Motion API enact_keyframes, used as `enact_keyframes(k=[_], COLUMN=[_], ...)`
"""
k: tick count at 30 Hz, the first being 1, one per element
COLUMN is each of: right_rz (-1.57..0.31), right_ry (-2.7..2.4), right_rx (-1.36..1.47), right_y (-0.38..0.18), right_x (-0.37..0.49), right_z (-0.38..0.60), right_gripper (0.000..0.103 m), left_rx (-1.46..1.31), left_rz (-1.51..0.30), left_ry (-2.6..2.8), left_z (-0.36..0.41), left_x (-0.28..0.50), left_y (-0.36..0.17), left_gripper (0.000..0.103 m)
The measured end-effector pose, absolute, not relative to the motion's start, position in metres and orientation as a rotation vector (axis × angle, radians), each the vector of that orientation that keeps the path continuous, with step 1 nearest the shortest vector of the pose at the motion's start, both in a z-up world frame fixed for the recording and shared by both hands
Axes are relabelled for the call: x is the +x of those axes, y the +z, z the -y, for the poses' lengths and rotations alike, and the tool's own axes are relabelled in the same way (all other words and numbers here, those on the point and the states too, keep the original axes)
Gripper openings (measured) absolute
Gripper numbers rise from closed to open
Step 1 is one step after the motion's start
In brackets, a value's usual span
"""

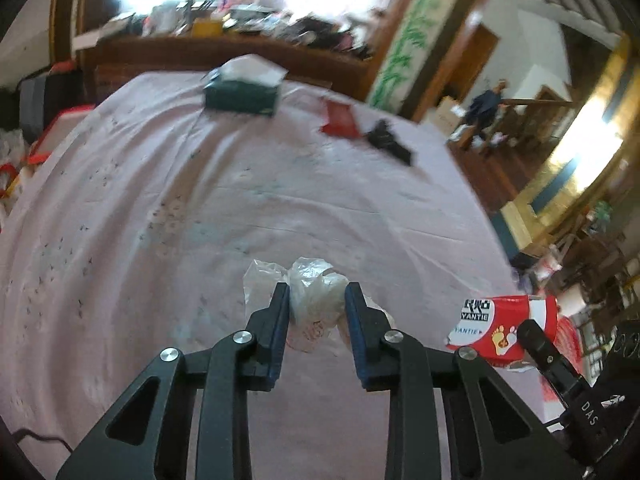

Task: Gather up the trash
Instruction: 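Carry the white plastic bag and chip bag to the wastebasket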

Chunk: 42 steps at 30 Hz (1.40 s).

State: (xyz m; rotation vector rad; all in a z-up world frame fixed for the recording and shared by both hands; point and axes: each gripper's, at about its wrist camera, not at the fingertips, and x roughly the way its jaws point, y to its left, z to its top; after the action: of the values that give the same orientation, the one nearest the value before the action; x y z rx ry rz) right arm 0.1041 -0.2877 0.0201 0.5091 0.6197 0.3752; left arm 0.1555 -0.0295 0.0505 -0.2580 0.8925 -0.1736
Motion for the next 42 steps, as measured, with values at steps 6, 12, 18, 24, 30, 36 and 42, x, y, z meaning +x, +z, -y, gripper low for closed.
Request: enact_keyframes(k=[6, 12, 18, 24, 30, 36, 42], right_rz=[-0.511, -0.447, -0.411, -0.385, -0.341, -0.332, -0.313], right_ry=[0.279, 0.163, 0.070, -0.013, -0.091, -0.144, -0.180], right_rx=[0.478, 0.467, 0.448, 0.394, 0.396, 0.427, 0.419], right_y=[0.056, 0.078, 0.093, 0.108, 0.116, 0.114, 0.119], right_x=[0.001, -0.073, -0.116, -0.159, -0.188, -0.200, -0.208], right_z=[0.334, 0.372, 0.399, 0.416, 0.432, 0.453, 0.460], right_gripper=[0.010, 0.010, 0.010, 0.010, 0.010, 0.010, 0.010], left_rx=[-0.274, -0.230, -0.170, -0.153, -0.120, -0.091, -0.071], left_rz=[-0.837, -0.795, -0.754, -0.722, -0.717, -0.722, -0.718], left_ry=[-0.339, -0.477, -0.596, -0.675, -0.737, -0.787, -0.820], left_z=[0.086, 0.137, 0.182, 0.209, 0.232, 0.256, 0.275], left_x=[0.098, 0.052, 0.012, -0.013, -0.029, -0.034, -0.037], left_y=[0.076, 0.096, 0.114, 0.127, 0.133, 0.135, 0.138], left_gripper=[0.026, 0.027, 0.027, 0.027, 0.027, 0.027, 0.027])
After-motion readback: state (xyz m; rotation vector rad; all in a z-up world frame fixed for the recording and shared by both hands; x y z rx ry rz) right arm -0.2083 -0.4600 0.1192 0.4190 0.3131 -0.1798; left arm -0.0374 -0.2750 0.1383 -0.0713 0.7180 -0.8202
